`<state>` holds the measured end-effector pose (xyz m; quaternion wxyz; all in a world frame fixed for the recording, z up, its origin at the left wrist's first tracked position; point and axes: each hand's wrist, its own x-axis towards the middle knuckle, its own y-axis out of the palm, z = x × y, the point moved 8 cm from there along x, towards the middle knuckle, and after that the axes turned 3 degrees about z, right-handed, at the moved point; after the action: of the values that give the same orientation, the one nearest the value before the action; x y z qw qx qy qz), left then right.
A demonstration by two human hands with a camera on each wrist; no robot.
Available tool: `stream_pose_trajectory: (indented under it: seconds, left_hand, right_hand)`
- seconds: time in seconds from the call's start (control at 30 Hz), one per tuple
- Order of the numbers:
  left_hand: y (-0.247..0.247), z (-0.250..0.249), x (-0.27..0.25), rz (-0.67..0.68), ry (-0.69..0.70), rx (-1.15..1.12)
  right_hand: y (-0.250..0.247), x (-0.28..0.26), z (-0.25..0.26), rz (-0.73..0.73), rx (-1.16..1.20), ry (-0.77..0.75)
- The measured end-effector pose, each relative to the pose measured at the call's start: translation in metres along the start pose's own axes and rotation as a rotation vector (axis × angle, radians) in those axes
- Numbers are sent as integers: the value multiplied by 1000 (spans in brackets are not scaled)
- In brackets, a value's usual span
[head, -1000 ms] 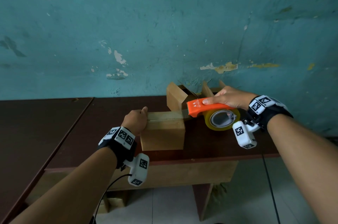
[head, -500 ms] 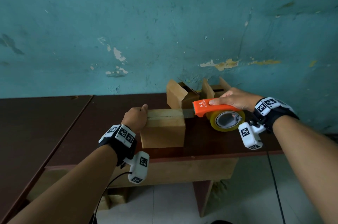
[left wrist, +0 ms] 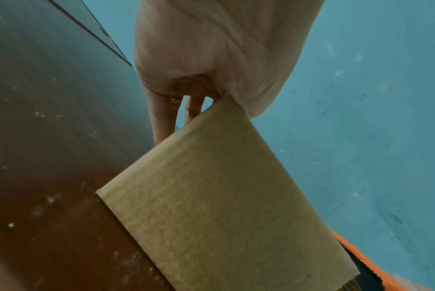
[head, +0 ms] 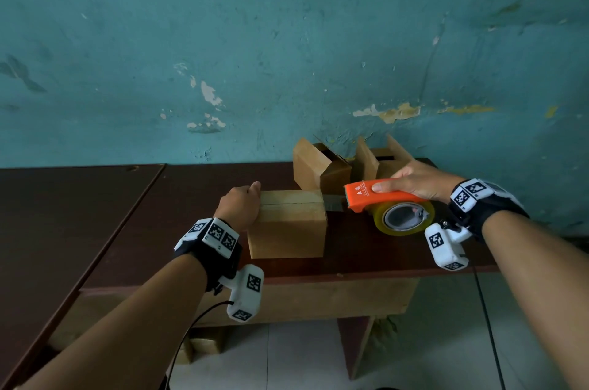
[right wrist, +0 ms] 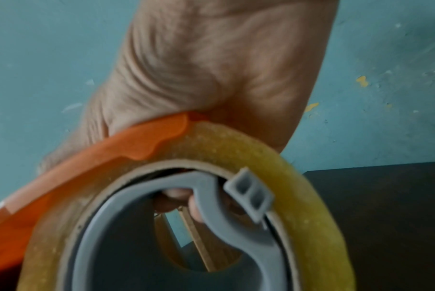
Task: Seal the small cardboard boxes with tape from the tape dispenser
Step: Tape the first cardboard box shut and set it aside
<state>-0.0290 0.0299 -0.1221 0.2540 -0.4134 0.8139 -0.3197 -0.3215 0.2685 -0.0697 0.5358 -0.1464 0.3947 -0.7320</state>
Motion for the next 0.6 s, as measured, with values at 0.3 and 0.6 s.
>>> stream_pose_trajectory:
  seconds: [0.3, 0.6]
  left_hand:
    - [1, 1, -1, -4, -8, -43]
    - [2, 3, 0, -14, -2, -60]
  right_hand:
    - [19, 4, -3, 54, -16, 36]
    - [36, 19, -8, 112, -26, 46]
